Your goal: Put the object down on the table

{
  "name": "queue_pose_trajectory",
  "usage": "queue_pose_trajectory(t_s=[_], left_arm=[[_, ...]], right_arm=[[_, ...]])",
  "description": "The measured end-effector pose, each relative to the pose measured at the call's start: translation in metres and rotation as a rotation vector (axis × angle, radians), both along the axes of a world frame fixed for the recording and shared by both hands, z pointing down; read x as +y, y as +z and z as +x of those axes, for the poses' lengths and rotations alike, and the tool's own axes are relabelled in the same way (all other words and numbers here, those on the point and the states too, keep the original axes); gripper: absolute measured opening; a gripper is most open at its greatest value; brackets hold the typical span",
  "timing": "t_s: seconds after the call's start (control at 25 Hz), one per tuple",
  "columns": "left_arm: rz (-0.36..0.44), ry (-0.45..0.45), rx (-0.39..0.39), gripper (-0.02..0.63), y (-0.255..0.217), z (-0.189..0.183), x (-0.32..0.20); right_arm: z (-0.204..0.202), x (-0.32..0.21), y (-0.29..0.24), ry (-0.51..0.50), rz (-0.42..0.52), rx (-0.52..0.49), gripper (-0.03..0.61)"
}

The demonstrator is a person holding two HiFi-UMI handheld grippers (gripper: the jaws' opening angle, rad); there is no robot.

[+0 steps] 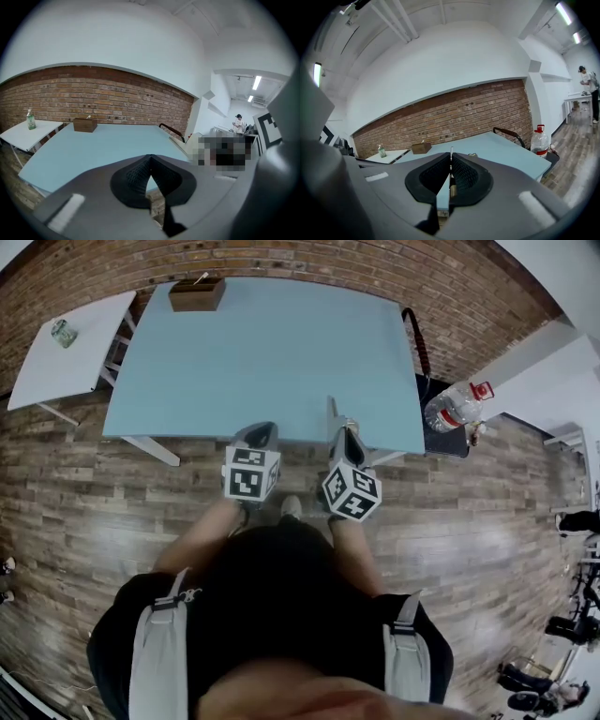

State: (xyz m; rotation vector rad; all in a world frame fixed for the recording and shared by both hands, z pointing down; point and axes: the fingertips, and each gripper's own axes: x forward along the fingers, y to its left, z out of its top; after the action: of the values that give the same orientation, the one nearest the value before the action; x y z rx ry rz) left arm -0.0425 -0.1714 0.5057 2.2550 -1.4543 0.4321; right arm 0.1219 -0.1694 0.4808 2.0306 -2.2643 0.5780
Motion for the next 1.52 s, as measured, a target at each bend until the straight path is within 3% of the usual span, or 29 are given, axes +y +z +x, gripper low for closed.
queue_pose_trajectory(t_s=[0.68, 0.84, 1.24, 1.52], left_arm=[[-0.086, -0.1, -0.035, 0.0, 0.018, 0.057, -0.131], [-0.105, -0.119, -0.05, 0.0, 0.025, 0.054, -0.136], [-0.109, -0.046, -0.047, 0.0, 0.041, 0.044, -0.156], [-0.138, -0.028, -0.034, 0.0, 0.049, 0.044, -0.165]], right_arm=[[0.054, -0.144, 0.045, -0.142, -0.112, 0.006, 0.028], [0.058, -0.158, 0.057, -0.166, -0.138, 0.02, 0.028], [0.039, -0.17, 0.094, -0.143, -0.183, 0.038, 0.028], [0.042, -0.174, 0.139, -0.137, -0.261, 0.124, 0.028]])
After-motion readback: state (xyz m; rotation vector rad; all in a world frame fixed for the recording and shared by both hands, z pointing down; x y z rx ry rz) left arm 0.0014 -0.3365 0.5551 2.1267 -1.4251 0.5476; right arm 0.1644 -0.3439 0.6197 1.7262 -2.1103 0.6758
